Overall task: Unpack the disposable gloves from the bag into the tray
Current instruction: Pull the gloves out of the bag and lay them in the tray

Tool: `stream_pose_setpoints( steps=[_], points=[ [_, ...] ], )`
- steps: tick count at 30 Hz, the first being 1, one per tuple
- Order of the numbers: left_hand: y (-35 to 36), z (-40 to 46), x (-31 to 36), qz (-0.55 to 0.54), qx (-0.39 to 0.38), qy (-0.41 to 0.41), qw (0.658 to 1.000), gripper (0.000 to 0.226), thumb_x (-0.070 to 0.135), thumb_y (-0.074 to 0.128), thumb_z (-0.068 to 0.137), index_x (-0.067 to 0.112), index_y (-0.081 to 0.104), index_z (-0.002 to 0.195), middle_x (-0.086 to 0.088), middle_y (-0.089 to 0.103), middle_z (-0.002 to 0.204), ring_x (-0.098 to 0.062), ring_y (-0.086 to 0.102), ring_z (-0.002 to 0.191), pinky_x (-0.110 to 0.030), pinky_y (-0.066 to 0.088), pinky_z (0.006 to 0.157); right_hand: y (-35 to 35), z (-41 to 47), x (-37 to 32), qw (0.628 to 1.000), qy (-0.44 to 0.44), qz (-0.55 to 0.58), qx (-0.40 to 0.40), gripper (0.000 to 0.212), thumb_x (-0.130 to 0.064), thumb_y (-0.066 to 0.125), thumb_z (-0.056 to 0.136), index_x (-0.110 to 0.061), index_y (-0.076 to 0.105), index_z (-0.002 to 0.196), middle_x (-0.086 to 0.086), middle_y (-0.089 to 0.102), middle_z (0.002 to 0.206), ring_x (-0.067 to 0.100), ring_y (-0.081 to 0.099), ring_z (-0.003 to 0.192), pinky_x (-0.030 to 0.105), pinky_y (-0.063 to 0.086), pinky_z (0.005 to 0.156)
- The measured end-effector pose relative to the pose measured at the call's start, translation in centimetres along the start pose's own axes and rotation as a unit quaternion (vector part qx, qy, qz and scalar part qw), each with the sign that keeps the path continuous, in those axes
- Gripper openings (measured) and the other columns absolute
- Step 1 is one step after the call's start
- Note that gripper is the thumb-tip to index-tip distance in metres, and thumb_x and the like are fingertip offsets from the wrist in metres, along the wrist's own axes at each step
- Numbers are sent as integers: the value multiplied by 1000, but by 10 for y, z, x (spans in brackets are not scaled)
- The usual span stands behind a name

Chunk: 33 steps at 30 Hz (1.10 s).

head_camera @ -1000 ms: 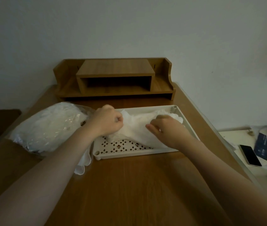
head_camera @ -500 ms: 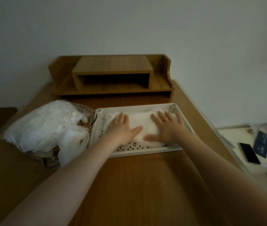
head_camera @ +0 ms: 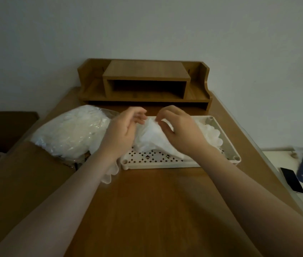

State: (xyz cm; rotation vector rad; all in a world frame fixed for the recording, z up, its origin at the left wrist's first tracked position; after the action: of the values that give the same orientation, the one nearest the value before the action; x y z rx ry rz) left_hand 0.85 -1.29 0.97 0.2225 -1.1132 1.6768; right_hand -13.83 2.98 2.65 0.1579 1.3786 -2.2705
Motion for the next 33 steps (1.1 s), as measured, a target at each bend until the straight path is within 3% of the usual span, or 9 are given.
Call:
stream_pose_setpoints(
  steps=[2,5,9,11,15,22,28,30,33],
  points=[
    [-20,-5,-16,-22,79,-23,996,25,0,40,96,11,55,113,4,59,103,3,56,92,-6,44,80,14,3,-35,998,-60,27,-3,20,-6,51,93,-4,66,106,10,62,111,23,61,95,26,47,73],
    [-40,-9,-42,-59,144,-78,985,26,-1,37,95,16,54,103,8,58,96,2,56,91,-15,49,82,54,11,-67,993,-71,31,-90,27,-5,47,94,-6,63,116,10,61,119,25,59,102,36,51,85],
    [-50,-14,-61,-117,146,-142,972,26,0,37,95,15,57,90,9,60,89,-1,58,87,-27,51,86,107,19,-66,958,-1,-111,-266,11,-15,52,91,-13,63,94,3,58,91,26,55,94,37,47,87],
    [-52,-20,-67,-130,113,-149,974,24,2,42,93,14,62,86,5,63,89,-6,59,89,-27,50,86,116,20,-61,952,42,-114,-281,19,-27,49,92,-16,63,85,0,55,87,24,47,93,40,43,92],
    [-47,-27,-76,-84,-21,-142,986,17,7,51,90,15,67,88,7,64,97,0,56,95,-13,40,80,127,17,-59,954,72,-101,-272,30,-20,52,89,-15,58,118,6,48,124,29,40,116,41,39,100],
    [-43,-30,-89,10,-178,-139,974,15,15,60,88,23,65,100,8,61,110,-6,56,104,-26,45,91,139,23,-63,955,74,-147,-247,33,-16,54,91,-13,56,123,9,48,126,29,42,121,42,38,104],
    [-36,-35,-93,36,-257,-136,956,57,31,76,75,25,54,127,12,56,124,-5,52,112,-28,45,95,127,22,-57,975,80,-117,-173,24,-12,47,93,-6,62,111,11,50,120,28,46,114,35,42,95],
    [-35,-35,-92,69,-263,-140,952,52,34,75,74,27,55,121,13,57,114,-7,55,103,-30,48,88,110,23,-54,987,93,-40,-122,22,-12,46,95,-4,61,109,10,50,119,25,47,111,28,42,91],
    [-31,-34,-90,143,-254,-116,949,22,31,63,83,27,55,103,9,57,99,-12,56,89,-30,48,77,83,25,-48,973,174,141,-61,16,-15,42,99,-8,55,104,0,51,99,14,52,81,10,40,61]
  ],
)
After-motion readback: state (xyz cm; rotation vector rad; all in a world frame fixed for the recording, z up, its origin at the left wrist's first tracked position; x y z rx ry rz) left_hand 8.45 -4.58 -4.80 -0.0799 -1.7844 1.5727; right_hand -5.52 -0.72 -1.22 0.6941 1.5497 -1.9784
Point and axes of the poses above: each hand's wrist, its own z-axis towards the middle knuckle, its own y-axis out of the palm, x = y × z, the point moved 4 cm from there along z, towards the middle knuckle
